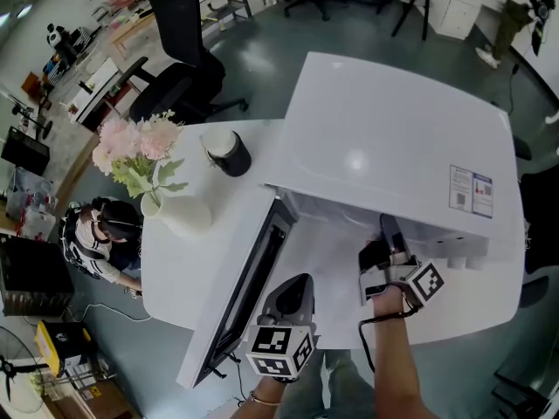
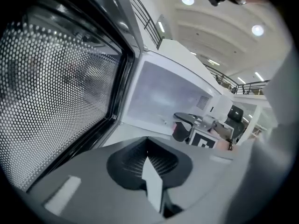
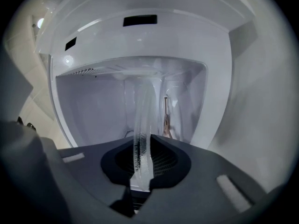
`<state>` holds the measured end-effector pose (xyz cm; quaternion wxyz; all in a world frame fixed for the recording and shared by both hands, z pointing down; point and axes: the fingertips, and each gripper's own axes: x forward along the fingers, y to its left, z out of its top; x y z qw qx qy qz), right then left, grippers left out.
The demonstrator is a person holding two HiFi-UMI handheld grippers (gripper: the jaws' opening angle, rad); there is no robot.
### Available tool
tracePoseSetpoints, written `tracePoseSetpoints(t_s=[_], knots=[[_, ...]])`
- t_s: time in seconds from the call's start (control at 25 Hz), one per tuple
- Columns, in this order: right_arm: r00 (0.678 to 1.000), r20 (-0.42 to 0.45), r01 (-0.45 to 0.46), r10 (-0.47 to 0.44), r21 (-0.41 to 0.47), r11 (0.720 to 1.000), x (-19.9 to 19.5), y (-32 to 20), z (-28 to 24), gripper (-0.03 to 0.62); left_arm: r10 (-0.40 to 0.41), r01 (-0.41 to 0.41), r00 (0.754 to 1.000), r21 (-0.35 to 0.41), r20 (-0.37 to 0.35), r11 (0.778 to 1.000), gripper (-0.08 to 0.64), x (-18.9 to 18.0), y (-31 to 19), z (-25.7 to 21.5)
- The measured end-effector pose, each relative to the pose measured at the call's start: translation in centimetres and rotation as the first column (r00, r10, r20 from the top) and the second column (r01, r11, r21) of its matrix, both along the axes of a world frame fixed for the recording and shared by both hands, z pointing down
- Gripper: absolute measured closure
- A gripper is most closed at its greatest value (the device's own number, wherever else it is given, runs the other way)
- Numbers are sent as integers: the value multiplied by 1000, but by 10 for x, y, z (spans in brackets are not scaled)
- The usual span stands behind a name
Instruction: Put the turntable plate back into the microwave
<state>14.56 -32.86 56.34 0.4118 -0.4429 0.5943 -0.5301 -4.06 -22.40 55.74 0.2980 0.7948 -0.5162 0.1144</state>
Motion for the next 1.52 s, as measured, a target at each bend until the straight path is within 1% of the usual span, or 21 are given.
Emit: tracePoseSetpoints(t_s=[0.2, 0.44, 0.72, 1.16, 1.28, 1.52], knots=[[1000, 16, -21, 21, -14, 1000, 3, -4, 2, 551, 12, -12, 1000, -11, -12, 1000, 560, 6, 1, 3], [1000, 1, -31, 31, -30, 999, 6, -7, 3, 549, 16, -17, 1000, -26, -27, 1000, 560, 9, 2, 7], [998, -8, -55, 55, -63, 996, 8, -13, 1, 549, 25, -25, 999, -21, -27, 999, 560, 14, 0, 5], [997, -4, -83, 83, -85, 993, 11, -22, 2, 551, 32, -32, 999, -21, -38, 999, 560, 18, -1, 4], [995, -21, -98, 96, -116, 988, 9, -25, 2, 549, 32, -33, 999, -20, -40, 999, 560, 18, -3, 4], [990, -103, -113, 98, -149, 982, 9, -25, -1, 549, 31, -32, 999, -20, -44, 999, 560, 18, -4, 3]])
